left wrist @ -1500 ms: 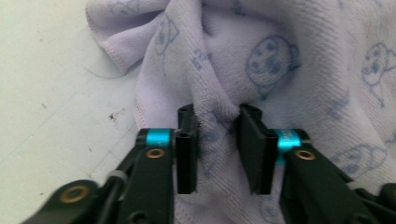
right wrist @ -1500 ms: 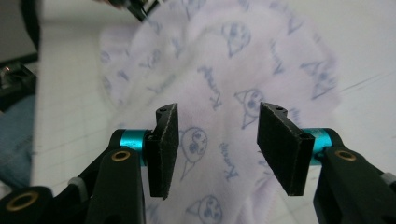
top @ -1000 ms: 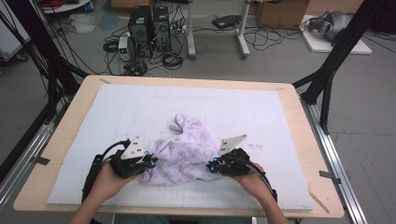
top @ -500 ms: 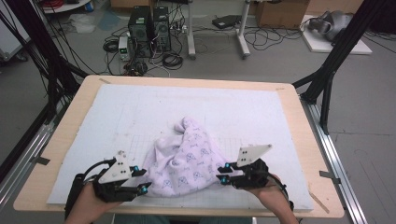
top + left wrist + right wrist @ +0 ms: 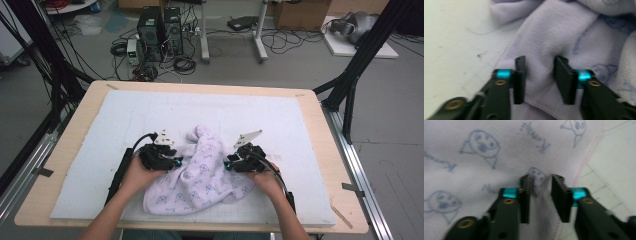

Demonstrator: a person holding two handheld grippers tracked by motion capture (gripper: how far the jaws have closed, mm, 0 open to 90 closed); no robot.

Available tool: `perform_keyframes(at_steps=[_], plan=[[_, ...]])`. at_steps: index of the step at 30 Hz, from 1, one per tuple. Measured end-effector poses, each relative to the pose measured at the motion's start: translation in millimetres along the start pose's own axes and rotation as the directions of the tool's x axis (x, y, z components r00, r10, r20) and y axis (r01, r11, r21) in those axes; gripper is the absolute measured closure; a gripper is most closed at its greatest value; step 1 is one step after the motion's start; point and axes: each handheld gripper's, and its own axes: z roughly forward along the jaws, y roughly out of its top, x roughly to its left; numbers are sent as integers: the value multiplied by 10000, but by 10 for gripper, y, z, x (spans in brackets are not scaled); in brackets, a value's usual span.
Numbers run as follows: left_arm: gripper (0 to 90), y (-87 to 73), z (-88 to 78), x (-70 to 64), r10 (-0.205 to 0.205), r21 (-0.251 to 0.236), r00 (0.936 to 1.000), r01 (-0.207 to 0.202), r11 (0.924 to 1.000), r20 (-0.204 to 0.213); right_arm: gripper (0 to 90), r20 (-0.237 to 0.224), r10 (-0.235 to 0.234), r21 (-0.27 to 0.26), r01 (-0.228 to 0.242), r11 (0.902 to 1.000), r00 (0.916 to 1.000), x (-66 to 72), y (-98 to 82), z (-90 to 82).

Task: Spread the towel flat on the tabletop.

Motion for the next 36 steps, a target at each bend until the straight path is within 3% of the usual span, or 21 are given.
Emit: perform_keyframes(at_steps=[1, 2, 3, 5, 8, 9, 11, 15, 17, 22, 28, 29, 30, 31, 32, 33, 35, 36], plan=[[695, 0, 0, 0, 0, 0, 10000, 0, 10000, 0, 783, -153, -9, -73, 8, 10000, 9999, 5, -8, 1], [695, 6, 1, -20, 211, -71, 9998, -212, 9998, -54, 783, -153, -9, -73, 8, 10000, 9999, 5, -8, 1], [813, 13, -12, -40, 328, -129, 9994, -330, 9994, -141, 861, -358, -160, -130, 155, 9998, 9992, 36, -17, -1], [837, 14, -59, -48, 442, -118, 9989, -444, 9989, -181, 872, -161, -252, -15, 251, 9997, 9996, 53, -15, -44], [845, 5, -180, -52, 369, -504, 9984, -390, 9980, -429, 875, -24, -207, -183, 207, 9996, 9998, 46, -36, -132], [844, 8, -259, -61, 332, -785, 9981, -372, 9962, -519, 874, 139, -213, -399, 219, 9990, 9997, 72, -61, -269], [844, 11, -389, -81, 343, -1189, 9975, -414, 9920, -616, 874, 250, -291, -470, 302, 9984, 9993, 86, -73, -333], [845, -29, -553, -133, 480, -1470, 9945, -614, 9872, -928, 874, 891, -478, -799, 550, 9953, 9949, 208, -206, -751], [845, -71, -623, -142, 471, -1591, 9936, -632, 9852, -1030, 874, 1001, -501, -777, 580, 9953, 9937, 261, -283, -841], [845, -259, -793, -153, 252, -1662, 9926, -448, 9851, -1184, 874, 989, -607, -412, 650, 9970, 9932, 405, -483, -952], [844, -512, -874, -150, 69, -1259, 9930, -218, 9918, -1180, 868, 264, -568, -54, 570, 9984, 9980, 569, -723, -973], [829, -540, -882, -134, 10, -1185, 9938, -142, 9928, -1108, 860, 104, -585, -154, 586, 9982, 9982, 579, -720, -982], [795, -553, -893, -117, -86, -1168, 9944, -38, 9931, -1050, 775, 117, -622, -555, 628, 9965, 9980, 570, -663, -1022], [795, -546, -906, -106, -140, -1192, 9932, 1, 9929, -1152, 775, 117, -622, -555, 628, 9965, 9980, 570, -663, -1022], [620, -518, -914, -99, -155, -1269, 9914, -11, 9919, -1301, 725, 57, -606, -1055, 609, 9926, 9981, 519, -544, -1049], [620, -473, -919, -96, -198, -1385, 9910, 13, 9904, -1323, 725, 57, -606, -1055, 609, 9926, 9981, 519, -544, -1049], [507, -353, -899, -110, -116, -1670, 9937, -72, 9859, -1112, 635, 262, -734, -1136, 759, 9906, 9970, 434, -292, -951], [507, -302, -879, -123, -26, -1680, 9939, -161, 9857, -1101, 635, 262, -734, -1136, 759, 9906, 9970, 434, -292, -951]])
